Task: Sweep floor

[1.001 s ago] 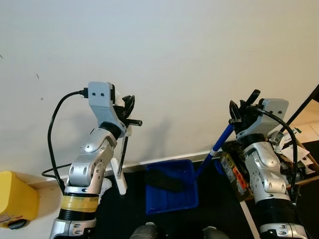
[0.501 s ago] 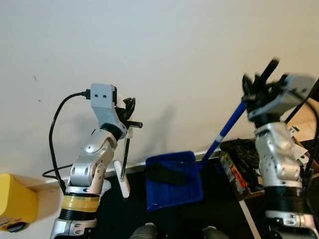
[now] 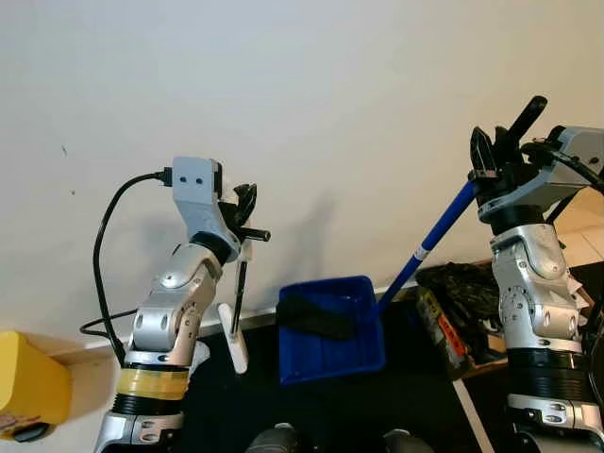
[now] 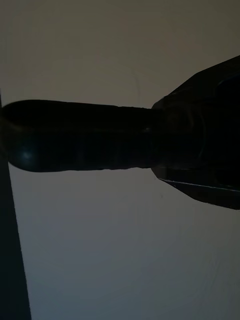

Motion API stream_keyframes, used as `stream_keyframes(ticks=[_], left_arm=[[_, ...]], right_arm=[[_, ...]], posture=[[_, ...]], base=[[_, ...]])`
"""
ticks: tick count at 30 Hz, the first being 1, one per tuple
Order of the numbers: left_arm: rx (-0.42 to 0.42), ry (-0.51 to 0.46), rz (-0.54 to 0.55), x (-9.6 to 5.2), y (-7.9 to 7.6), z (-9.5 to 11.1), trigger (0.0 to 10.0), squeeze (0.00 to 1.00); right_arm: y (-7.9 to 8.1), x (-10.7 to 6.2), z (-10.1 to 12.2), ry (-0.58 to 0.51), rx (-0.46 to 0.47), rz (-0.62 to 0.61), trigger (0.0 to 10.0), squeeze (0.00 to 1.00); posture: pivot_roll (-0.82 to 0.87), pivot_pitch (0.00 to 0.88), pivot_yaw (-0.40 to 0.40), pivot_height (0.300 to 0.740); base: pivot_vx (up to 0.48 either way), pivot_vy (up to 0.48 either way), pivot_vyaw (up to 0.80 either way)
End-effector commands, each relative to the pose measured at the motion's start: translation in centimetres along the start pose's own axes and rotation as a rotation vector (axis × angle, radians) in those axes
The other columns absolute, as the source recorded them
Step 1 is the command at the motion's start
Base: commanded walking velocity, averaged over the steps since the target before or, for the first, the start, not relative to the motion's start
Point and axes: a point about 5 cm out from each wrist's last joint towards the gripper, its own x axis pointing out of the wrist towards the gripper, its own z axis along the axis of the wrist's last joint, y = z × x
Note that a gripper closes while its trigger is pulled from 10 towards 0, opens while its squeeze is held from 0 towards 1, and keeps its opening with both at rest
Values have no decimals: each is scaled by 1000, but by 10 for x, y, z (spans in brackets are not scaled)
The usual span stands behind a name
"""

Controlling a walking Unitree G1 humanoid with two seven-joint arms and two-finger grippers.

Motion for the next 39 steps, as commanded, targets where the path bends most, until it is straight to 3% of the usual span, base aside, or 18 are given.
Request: stream_keyframes(ticks=[1, 6, 22, 39], left_arm=[[26, -35, -3, 3, -1, 6, 10000, 0], [24, -34, -6, 4, -2, 6, 10000, 0], [27, -35, -11, 5, -3, 6, 10000, 0], [40, -19, -1, 4, -1, 4, 10000, 0]], right_arm=[[3, 4, 21, -91, 30, 6, 10000, 0], [5, 8, 32, -129, 38, 13, 10000, 0], [5, 7, 32, -117, 42, 9, 10000, 0], [8, 6, 28, -104, 51, 15, 10000, 0]], posture=[[124, 23, 44, 740], [124, 25, 46, 740], [126, 25, 48, 740], [133, 26, 51, 740]], base=[[0, -337, 0], [0, -336, 0], [0, -353, 0], [314, -308, 0]])
